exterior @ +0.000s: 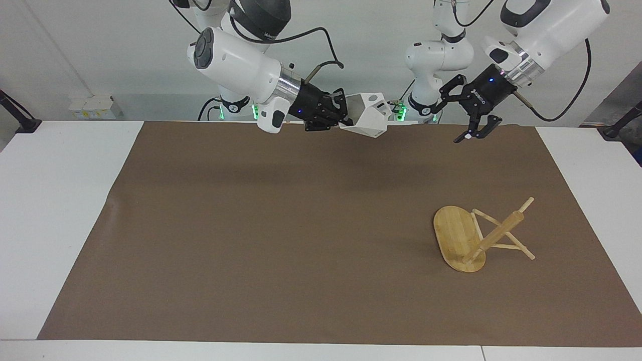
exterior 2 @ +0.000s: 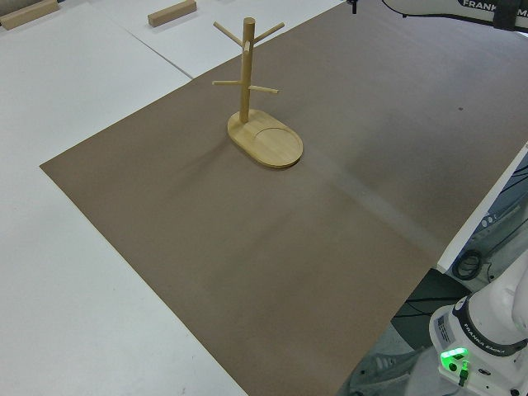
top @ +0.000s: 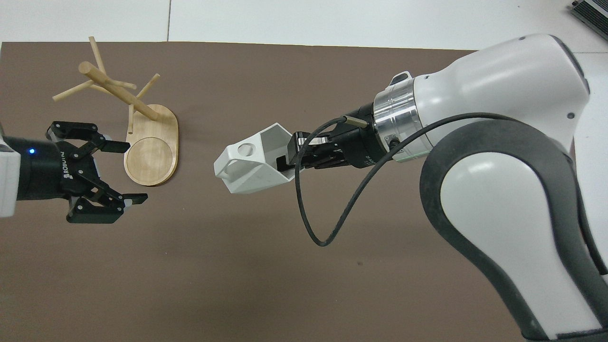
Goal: Hang cup on rack
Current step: 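Bring the cup to the left gripper while the left gripper reaches it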
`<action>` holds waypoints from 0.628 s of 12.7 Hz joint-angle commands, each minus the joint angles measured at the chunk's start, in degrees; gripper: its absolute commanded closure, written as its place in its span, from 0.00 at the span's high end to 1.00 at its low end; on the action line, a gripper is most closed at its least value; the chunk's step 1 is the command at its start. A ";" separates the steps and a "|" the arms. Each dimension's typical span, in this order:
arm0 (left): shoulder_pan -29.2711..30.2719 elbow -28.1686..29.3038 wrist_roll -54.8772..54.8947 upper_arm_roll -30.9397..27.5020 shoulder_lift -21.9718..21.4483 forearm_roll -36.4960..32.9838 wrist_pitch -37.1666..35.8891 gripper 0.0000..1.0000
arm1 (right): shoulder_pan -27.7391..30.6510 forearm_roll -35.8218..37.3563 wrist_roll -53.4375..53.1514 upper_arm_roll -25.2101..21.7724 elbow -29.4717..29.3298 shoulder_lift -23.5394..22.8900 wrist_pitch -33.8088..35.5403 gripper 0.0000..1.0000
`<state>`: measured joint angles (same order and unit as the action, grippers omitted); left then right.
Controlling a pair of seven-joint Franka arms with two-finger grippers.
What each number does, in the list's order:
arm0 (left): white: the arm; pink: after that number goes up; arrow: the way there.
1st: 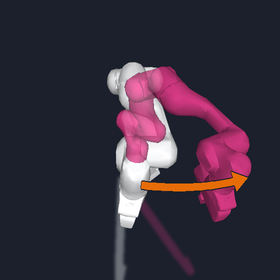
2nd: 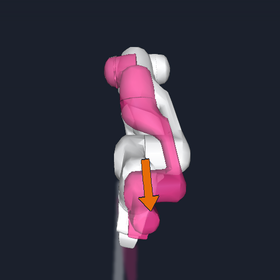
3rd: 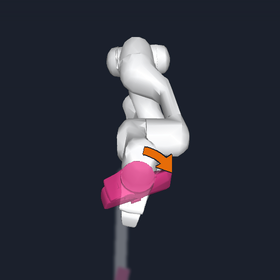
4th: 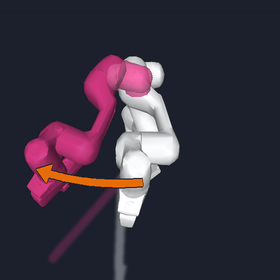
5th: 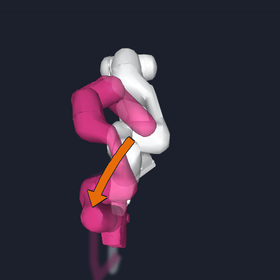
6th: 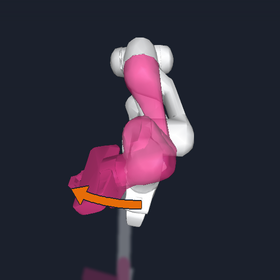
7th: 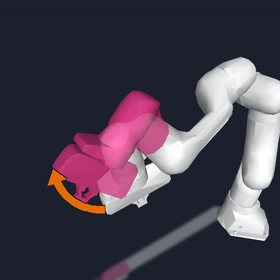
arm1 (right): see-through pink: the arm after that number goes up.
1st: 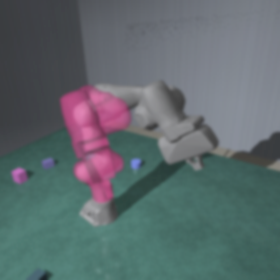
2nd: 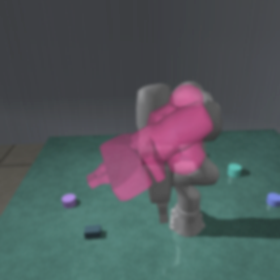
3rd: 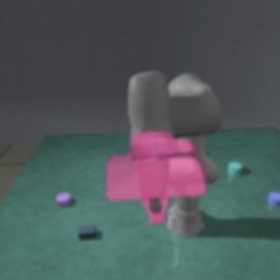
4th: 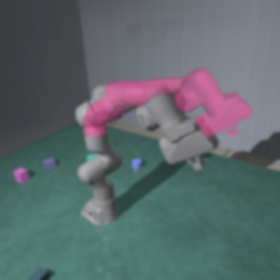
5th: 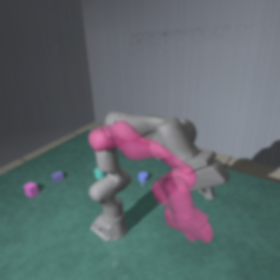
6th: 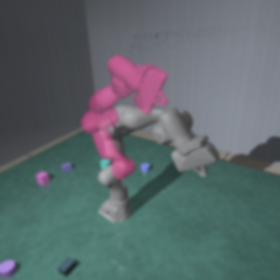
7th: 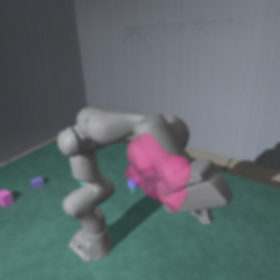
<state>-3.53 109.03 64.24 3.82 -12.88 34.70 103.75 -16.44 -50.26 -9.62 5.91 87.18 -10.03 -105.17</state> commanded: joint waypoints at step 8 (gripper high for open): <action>-8.68 0.06 0.09 -0.48 1.36 4.41 8.92 1.00 | -3.33 -2.21 -5.76 0.24 0.27 -1.13 -6.46 0.00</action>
<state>-10.83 109.63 64.12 4.04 -12.47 38.23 111.03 -19.94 -50.62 -14.25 5.95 87.21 -11.20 -110.78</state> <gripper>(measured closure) 0.000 0.960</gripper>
